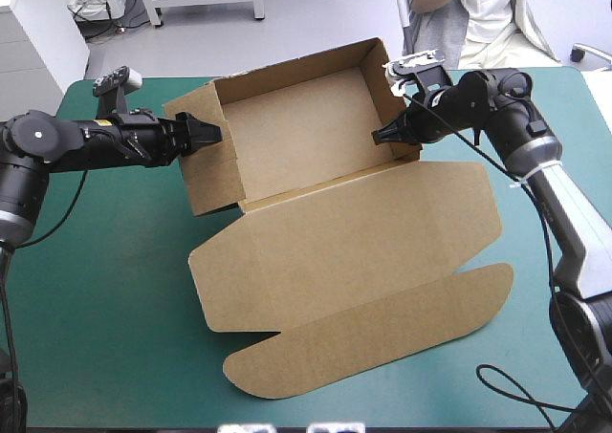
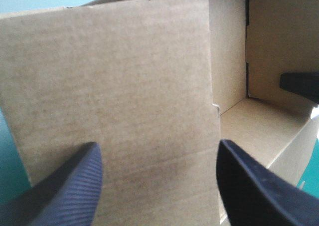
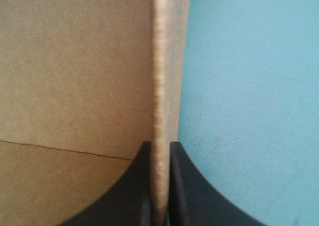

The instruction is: Fold the box

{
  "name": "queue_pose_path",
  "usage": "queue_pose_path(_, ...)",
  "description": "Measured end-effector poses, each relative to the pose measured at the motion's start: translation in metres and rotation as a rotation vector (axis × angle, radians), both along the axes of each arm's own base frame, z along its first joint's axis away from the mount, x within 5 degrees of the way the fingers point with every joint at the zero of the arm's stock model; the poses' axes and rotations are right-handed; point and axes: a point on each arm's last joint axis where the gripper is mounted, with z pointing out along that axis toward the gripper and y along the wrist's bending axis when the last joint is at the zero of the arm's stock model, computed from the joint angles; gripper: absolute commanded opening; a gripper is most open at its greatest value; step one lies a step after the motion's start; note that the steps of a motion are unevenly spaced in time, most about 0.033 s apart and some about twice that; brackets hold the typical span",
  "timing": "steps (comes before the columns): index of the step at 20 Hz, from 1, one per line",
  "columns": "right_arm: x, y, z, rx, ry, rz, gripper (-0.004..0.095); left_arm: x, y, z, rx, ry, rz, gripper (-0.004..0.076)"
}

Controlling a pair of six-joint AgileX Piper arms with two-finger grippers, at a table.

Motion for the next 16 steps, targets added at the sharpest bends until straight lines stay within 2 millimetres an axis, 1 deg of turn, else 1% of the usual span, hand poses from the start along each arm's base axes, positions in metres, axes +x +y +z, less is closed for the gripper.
queue_pose_path(1, 0.000, 0.000, 0.000, 0.000, 0.000, 0.000, -0.0013, 0.000, 0.000, 0.000, 0.000, 0.001, -0.001, 0.0070)
queue_pose_path(2, 0.000, 0.000, 0.000, 0.000, 0.000, 0.000, -0.0013, 0.000, 0.000, 0.000, 0.000, 0.003, -0.003, -0.0006)
queue_pose_path(5, 0.000, 0.000, 0.000, -0.004, -0.001, -0.001, -0.0013, 0.000, 0.000, 0.000, -0.005, 0.000, -0.005, 0.0003)
queue_pose_path(7, 0.000, -0.001, 0.000, -0.008, 0.001, 0.000, -0.0013, -0.002, -0.004, 0.003, -0.040, -0.014, -0.052, 0.0003)
queue_pose_path(8, 0.000, -0.001, -0.001, -0.009, 0.005, 0.001, -0.0013, -0.004, -0.007, 0.006, -0.080, -0.037, -0.100, 0.0003)
queue_pose_path(10, -0.001, -0.001, -0.001, -0.012, 0.010, 0.002, -0.0013, -0.005, -0.006, 0.014, -0.176, -0.069, -0.142, 0.0003)
queue_pose_path(12, -0.001, -0.001, -0.001, -0.015, 0.019, 0.004, -0.0013, -0.005, 0.007, 0.019, -0.231, -0.095, -0.135, 0.0003)
queue_pose_path(14, -0.002, -0.001, -0.002, -0.018, 0.024, 0.006, -0.0013, -0.004, 0.033, 0.020, -0.241, -0.109, -0.075, 0.0003)
queue_pose_path(16, -0.006, -0.002, 0.005, -0.015, 0.008, 0.008, -0.0013, -0.006, 0.063, 0.020, -0.222, -0.122, -0.011, 0.0003)
